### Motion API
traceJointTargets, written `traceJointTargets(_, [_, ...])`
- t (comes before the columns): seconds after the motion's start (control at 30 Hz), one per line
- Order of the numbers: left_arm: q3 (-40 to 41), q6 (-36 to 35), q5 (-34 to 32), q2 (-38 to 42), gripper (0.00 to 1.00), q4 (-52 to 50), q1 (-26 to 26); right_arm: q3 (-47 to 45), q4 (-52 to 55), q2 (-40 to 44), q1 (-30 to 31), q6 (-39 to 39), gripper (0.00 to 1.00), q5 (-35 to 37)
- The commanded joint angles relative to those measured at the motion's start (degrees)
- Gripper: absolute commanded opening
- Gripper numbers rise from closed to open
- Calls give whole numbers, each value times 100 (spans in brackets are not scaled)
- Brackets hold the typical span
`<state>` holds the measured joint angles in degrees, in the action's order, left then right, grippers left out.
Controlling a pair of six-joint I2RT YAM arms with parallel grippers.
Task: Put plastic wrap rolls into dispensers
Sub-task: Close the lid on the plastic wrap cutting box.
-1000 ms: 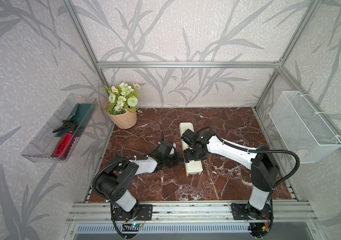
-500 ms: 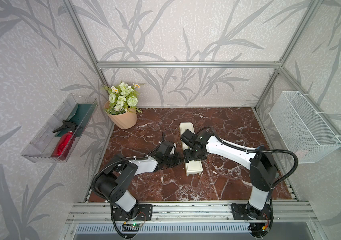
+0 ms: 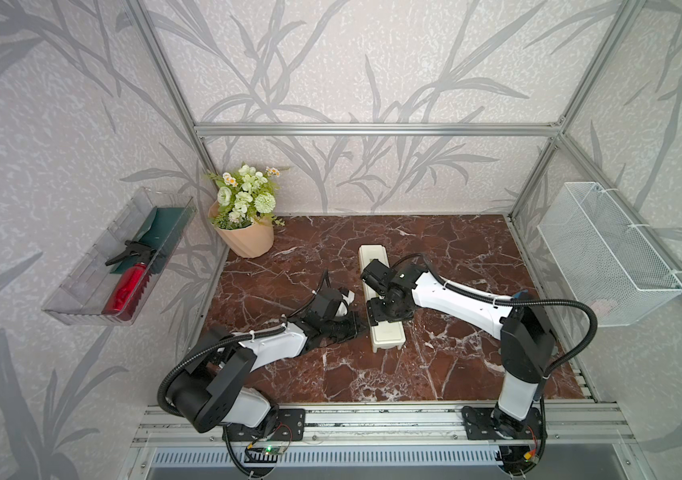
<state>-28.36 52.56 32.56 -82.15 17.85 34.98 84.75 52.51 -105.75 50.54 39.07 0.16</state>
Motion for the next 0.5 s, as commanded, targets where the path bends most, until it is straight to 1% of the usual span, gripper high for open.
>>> traceJointTargets(0.0, [365,378,315,-109,1,1628,35,-401,57,-584,85,-440,69,-490])
traceJointTargets(0.13, [536,743,600,-566,1,2912,46,-407,101,-646,70,-555,69,-500])
traceJointTargets(0.17, [619,860,582,-690,1,3326,44,-391,131,-679,70,-579,69,-500])
traceJointTargets(0.23, [661,978,550,-919,1,3721,44,-349,204,-738,70,-608,69,-483])
traceJointTargets(0.33, [805,1205,517,-1221,0,4599,40,-283,315,-834,70,-628,69,-447])
traceJointTargets(0.47, [804,1356,531,-1492,0,5106,40,-357,322,-875,70,-585,69,-428])
